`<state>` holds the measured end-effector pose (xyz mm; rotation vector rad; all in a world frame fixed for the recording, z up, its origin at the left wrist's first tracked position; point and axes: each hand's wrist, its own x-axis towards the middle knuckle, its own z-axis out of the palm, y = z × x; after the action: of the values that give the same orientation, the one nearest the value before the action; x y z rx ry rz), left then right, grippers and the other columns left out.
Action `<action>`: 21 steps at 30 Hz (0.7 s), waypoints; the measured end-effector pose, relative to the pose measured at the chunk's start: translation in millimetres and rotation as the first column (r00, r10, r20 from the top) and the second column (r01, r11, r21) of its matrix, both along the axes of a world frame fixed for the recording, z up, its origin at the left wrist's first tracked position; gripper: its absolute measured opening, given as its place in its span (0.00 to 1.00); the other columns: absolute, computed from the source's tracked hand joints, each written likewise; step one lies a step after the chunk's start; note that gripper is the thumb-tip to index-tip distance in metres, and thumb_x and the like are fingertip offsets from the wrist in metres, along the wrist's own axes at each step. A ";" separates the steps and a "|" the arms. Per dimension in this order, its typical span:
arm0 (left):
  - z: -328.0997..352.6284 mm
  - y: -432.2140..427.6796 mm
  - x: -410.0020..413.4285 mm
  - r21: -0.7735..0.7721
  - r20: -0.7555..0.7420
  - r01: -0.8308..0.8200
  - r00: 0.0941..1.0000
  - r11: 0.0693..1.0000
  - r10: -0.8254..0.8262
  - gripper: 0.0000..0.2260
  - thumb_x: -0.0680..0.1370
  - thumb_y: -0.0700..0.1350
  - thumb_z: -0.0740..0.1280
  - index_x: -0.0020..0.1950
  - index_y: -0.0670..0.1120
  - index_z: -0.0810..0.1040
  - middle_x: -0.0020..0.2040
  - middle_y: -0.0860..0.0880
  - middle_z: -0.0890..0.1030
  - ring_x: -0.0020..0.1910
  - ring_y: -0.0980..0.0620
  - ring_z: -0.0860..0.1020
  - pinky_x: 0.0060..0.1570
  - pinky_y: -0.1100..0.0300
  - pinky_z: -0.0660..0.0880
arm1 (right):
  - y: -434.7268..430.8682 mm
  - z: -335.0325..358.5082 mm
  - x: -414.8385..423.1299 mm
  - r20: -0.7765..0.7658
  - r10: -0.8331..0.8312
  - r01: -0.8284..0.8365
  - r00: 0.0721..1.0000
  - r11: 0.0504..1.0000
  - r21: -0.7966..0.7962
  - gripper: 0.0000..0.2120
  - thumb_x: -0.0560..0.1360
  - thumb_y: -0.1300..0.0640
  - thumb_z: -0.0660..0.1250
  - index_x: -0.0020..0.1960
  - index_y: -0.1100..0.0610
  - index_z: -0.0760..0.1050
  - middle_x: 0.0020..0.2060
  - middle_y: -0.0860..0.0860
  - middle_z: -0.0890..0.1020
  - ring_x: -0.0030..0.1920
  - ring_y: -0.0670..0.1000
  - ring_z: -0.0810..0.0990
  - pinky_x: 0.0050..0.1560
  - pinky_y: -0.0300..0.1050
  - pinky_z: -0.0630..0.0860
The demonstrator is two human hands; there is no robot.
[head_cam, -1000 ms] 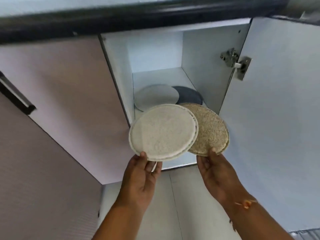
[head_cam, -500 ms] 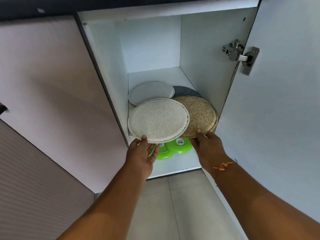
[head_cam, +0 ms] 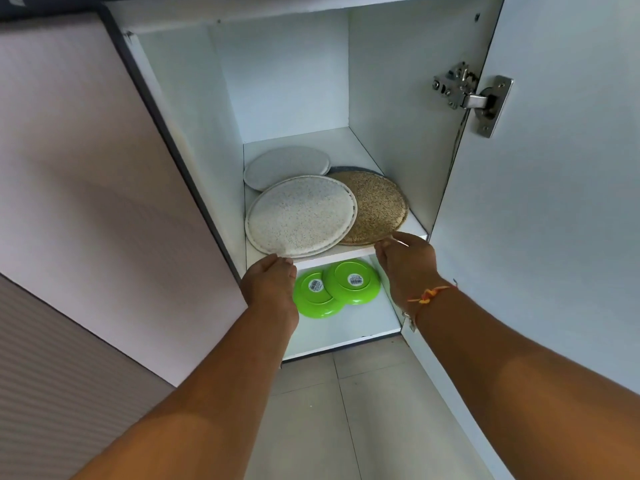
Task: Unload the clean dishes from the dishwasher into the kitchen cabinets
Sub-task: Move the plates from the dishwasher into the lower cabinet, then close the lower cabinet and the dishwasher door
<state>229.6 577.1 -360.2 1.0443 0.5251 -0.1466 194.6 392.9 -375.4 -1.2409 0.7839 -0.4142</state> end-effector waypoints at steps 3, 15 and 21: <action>1.8 -5.7 1.6 -0.041 0.039 0.060 0.998 0.997 -0.058 0.17 0.78 0.30 0.66 0.67 0.36 0.73 0.56 0.41 0.79 0.53 0.48 0.80 0.62 0.56 0.76 | 0.7 5.1 2.5 0.013 -0.011 0.010 1.000 0.998 0.062 0.09 0.77 0.71 0.62 0.47 0.58 0.75 0.36 0.58 0.79 0.36 0.50 0.77 0.32 0.33 0.76; 19.8 -5.2 4.9 0.063 0.049 0.323 0.944 0.944 -0.326 0.21 0.78 0.31 0.66 0.70 0.39 0.69 0.72 0.43 0.70 0.62 0.48 0.78 0.56 0.57 0.78 | -8.7 49.5 -8.7 -0.178 0.390 -0.404 0.903 0.914 -0.043 0.22 0.81 0.62 0.59 0.75 0.60 0.63 0.70 0.62 0.70 0.69 0.61 0.71 0.64 0.55 0.73; 22.4 13.7 -80.6 0.751 0.015 0.395 0.791 0.529 -0.612 0.18 0.75 0.45 0.74 0.63 0.48 0.74 0.64 0.47 0.78 0.60 0.50 0.79 0.56 0.54 0.78 | 46.7 80.6 -113.2 -0.279 0.138 -0.298 0.950 0.662 -0.688 0.21 0.79 0.53 0.67 0.69 0.60 0.72 0.63 0.58 0.78 0.63 0.58 0.77 0.59 0.42 0.70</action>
<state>149.0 590.8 -337.8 1.9706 -0.0454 -0.3258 81.4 439.6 -294.8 -2.1428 0.6358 -0.4144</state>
